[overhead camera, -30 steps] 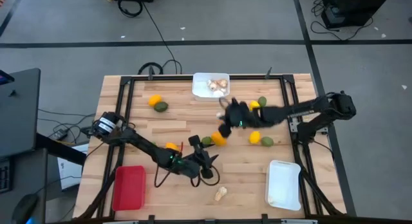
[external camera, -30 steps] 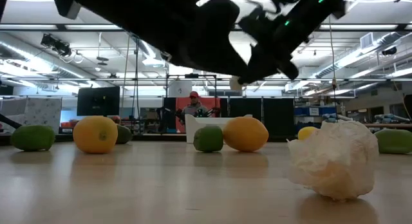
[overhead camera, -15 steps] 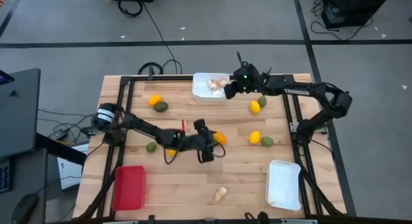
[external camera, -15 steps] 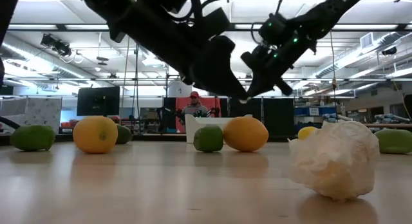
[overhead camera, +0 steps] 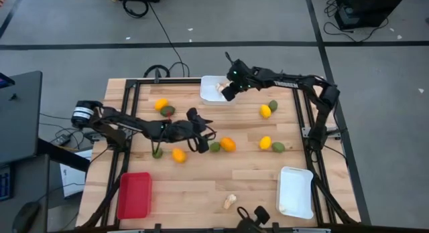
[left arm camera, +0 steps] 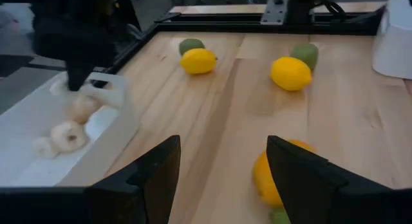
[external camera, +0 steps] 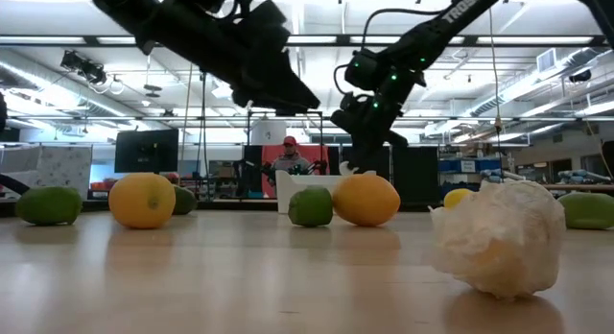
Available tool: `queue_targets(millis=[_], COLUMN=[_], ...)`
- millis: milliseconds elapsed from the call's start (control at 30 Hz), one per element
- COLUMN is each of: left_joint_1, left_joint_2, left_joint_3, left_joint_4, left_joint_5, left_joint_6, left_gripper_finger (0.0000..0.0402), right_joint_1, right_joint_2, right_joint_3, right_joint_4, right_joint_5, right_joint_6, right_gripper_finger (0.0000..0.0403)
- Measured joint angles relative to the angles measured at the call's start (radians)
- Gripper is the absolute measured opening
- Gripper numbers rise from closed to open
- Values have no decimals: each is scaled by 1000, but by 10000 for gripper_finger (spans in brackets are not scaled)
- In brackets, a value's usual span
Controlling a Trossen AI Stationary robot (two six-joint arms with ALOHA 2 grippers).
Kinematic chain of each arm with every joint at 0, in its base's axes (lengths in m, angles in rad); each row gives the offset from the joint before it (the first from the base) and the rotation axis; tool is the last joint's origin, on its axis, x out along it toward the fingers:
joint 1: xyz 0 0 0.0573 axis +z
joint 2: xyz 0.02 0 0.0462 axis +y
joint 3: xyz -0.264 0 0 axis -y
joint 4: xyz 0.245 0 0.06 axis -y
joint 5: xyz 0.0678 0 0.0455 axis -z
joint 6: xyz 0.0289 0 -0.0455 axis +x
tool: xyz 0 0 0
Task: Sort produce into baskets
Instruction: Put the garlic into the top white bin
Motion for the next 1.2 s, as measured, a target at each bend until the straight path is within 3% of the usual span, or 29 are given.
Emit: queue_targets(millis=[200, 433, 533, 700, 933, 1200], left_joint_1=[5, 6, 0, -26, -63, -148], left_joint_2=[-7, 0, 0, 0, 34, 214], left_joint_3=[-43, -55, -55, -54, -53, -32], left_joint_4=[-8, 6, 24, 45, 154, 369], left_joint_5=[34, 34, 38, 168, 344, 350], left_joint_6=[4, 6, 55, 127, 37, -4], left_gripper_finger=[237, 237, 237, 236, 219, 208], right_joint_1=[-3, -3, -3, 44, 198, 396], right_joint_2=[48, 35, 15, -45, -176, -271], right_joint_3=[89, 91, 91, 91, 91, 91], right_joint_4=[-79, -93, -104, -204, -395, -607], right_joint_5=[3, 85, 74, -7, 78, 157], right_joint_6=[-121, -196, -214, -256, -221, -52], right_gripper_finger=[76, 146, 165, 168, 163, 162])
